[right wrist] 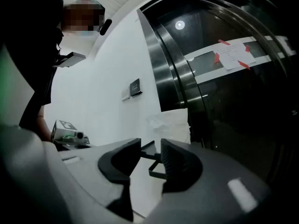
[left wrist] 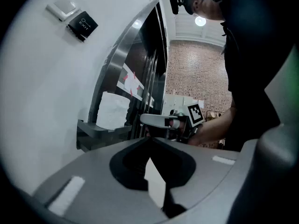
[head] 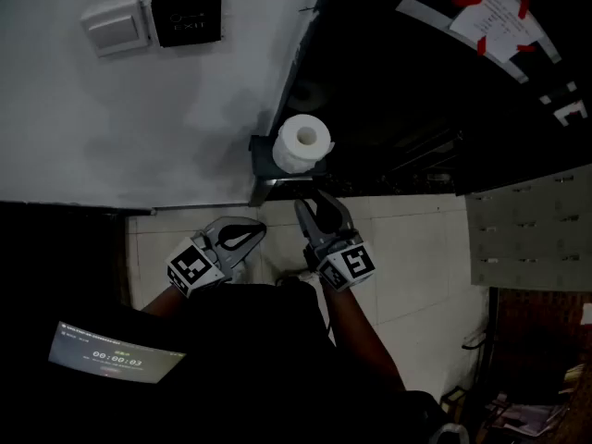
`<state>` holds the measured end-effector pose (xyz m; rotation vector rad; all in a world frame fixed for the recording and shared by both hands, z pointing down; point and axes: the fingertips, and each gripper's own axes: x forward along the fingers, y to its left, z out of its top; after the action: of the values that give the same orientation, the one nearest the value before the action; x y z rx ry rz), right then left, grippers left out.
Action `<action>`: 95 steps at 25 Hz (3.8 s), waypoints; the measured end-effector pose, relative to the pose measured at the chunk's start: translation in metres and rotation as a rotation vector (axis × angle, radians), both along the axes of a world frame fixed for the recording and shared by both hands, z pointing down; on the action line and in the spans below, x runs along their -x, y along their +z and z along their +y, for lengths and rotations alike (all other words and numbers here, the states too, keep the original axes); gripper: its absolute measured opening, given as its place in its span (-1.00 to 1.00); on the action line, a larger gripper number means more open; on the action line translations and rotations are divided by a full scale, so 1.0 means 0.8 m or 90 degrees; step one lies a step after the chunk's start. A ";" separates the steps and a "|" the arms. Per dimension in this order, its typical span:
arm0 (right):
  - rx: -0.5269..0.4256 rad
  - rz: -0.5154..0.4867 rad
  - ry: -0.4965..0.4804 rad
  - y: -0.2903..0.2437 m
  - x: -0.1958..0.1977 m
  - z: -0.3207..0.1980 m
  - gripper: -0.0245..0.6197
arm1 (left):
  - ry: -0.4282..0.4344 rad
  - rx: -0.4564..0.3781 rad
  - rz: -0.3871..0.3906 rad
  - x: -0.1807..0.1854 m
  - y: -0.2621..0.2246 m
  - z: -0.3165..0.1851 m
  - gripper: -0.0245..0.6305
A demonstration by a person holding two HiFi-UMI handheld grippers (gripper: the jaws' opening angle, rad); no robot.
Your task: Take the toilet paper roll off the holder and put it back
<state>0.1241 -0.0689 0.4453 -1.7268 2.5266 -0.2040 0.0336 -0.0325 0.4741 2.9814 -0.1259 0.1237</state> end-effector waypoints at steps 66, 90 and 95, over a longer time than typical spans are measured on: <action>0.055 0.119 0.186 -0.045 -0.095 -0.089 0.40 | -0.007 0.008 -0.013 -0.005 0.006 -0.001 -0.92; 0.078 0.032 0.252 -0.001 -0.208 -0.071 0.40 | -0.014 0.009 -0.021 -0.016 0.012 -0.001 -0.92; 0.079 -0.118 0.267 0.021 -0.229 -0.067 0.40 | -0.019 0.010 -0.024 -0.011 0.011 0.000 -0.92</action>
<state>0.3072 -0.1223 0.4624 -2.1225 2.0077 -0.4726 0.0428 -0.0322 0.4829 2.9616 -0.1726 0.1765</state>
